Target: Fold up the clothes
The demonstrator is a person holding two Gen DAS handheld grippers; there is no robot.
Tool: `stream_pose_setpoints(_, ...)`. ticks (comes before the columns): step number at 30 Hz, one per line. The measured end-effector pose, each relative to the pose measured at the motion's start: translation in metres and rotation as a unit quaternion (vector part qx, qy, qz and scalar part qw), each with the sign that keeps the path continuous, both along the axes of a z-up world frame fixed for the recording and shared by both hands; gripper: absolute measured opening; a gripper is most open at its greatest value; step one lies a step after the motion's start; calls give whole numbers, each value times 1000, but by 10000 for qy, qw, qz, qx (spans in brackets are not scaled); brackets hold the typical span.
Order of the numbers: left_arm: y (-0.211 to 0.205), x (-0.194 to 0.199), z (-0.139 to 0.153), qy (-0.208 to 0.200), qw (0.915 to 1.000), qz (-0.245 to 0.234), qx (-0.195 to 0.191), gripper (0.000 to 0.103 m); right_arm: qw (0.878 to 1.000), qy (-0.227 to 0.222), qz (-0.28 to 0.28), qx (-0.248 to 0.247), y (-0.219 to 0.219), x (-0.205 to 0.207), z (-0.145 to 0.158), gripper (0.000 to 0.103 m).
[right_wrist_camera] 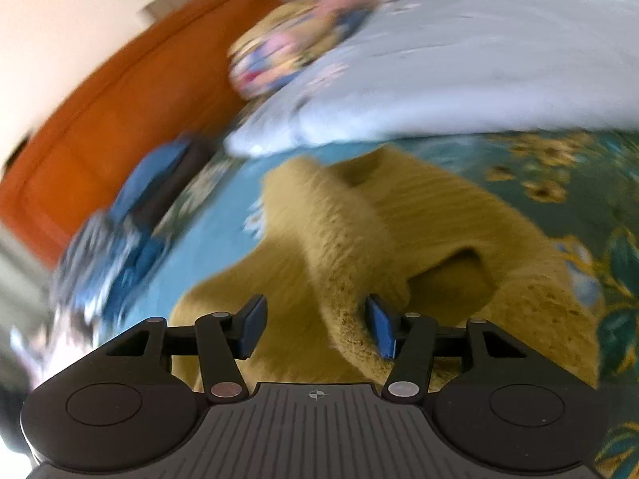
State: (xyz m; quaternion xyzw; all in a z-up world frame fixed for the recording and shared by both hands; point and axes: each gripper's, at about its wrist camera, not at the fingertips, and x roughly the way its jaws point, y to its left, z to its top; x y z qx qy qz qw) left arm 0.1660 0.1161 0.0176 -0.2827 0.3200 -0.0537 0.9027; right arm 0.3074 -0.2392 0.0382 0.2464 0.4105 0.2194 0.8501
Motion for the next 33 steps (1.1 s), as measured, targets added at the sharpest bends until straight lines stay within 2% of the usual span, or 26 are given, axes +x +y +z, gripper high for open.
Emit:
stream_pose_setpoints(5, 0, 1, 0, 10, 10000, -19, -26, 54, 9911, 534, -768, 942, -28, 18, -16, 52)
stream_pose_setpoints(8, -1, 1, -1, 26, 10000, -25, -47, 54, 9838, 781, -853, 1370, -32, 24, -27, 49)
stream_pose_setpoints(12, -1, 0, -1, 34, 10000, -17, -50, 55, 9910, 432, -171, 1258, -7, 19, -23, 49)
stream_pose_setpoints(18, -2, 0, -2, 62, 10000, -39, -43, 55, 9940, 652, 552, 685, 26, 8, -34, 49)
stream_pose_setpoints(21, -2, 0, -2, 66, 10000, -46, -41, 56, 9947, 599, 739, 382, 34, -2, -33, 49)
stream_pose_setpoints(30, -2, -1, -2, 79, 9999, -64, -33, 57, 9954, 459, -284, 795, -1, 3, -22, 49)
stream_pose_setpoints(33, -2, 0, -3, 94, 9999, -50, -40, 59, 9930, 576, -500, 901, -8, 10, -24, 55)
